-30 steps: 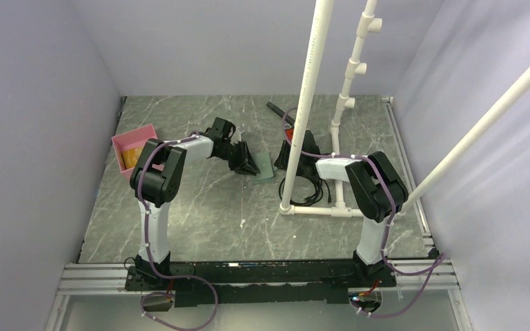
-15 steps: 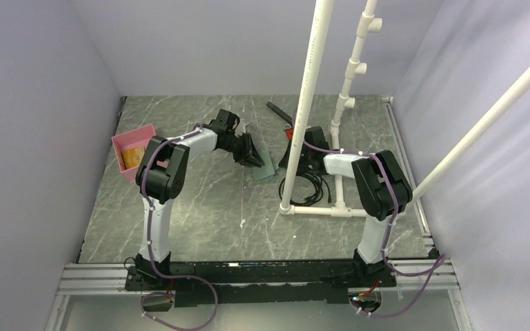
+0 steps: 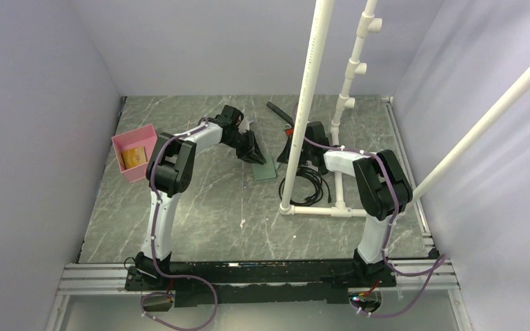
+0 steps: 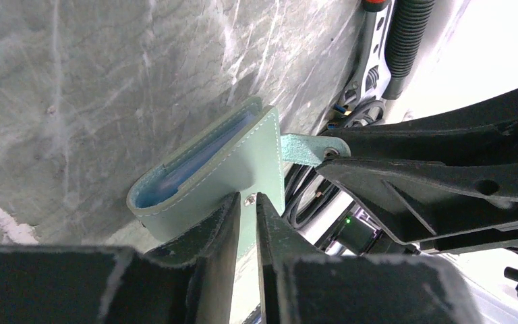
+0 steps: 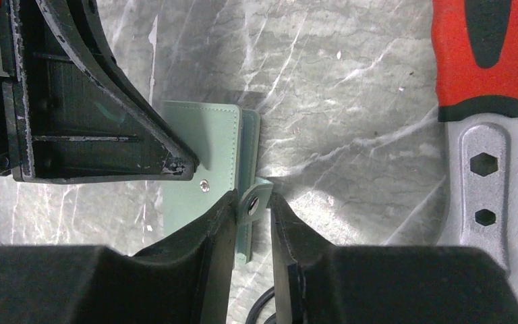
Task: Put the credit cards into the card holder
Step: Close the card holder at the center of the board.
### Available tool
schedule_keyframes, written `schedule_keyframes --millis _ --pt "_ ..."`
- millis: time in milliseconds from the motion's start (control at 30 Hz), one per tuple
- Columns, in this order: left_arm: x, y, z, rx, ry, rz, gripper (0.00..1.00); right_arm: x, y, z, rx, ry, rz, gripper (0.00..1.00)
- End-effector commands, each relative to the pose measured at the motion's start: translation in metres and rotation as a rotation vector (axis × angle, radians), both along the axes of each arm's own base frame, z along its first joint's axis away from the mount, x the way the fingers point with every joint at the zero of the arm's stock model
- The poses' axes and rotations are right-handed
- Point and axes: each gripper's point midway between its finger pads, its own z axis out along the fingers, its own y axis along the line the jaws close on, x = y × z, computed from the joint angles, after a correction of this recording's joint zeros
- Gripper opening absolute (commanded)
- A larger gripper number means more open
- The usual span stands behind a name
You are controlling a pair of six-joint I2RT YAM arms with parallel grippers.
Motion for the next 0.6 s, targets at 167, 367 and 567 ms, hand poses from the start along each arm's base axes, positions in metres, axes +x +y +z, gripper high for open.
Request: schedule_keyframes --millis 167,367,567 --pt "-0.004 0.005 -0.011 0.042 -0.005 -0.025 0.22 0.011 0.002 0.023 0.029 -0.061 0.002 0.16" --pt "-0.004 0.004 -0.012 0.041 -0.004 -0.028 0.22 0.012 0.001 0.03 0.051 -0.075 0.004 0.12" --pt "-0.004 0.005 -0.013 0.049 -0.001 -0.03 0.22 0.01 0.005 0.034 0.092 -0.089 0.07 0.0"
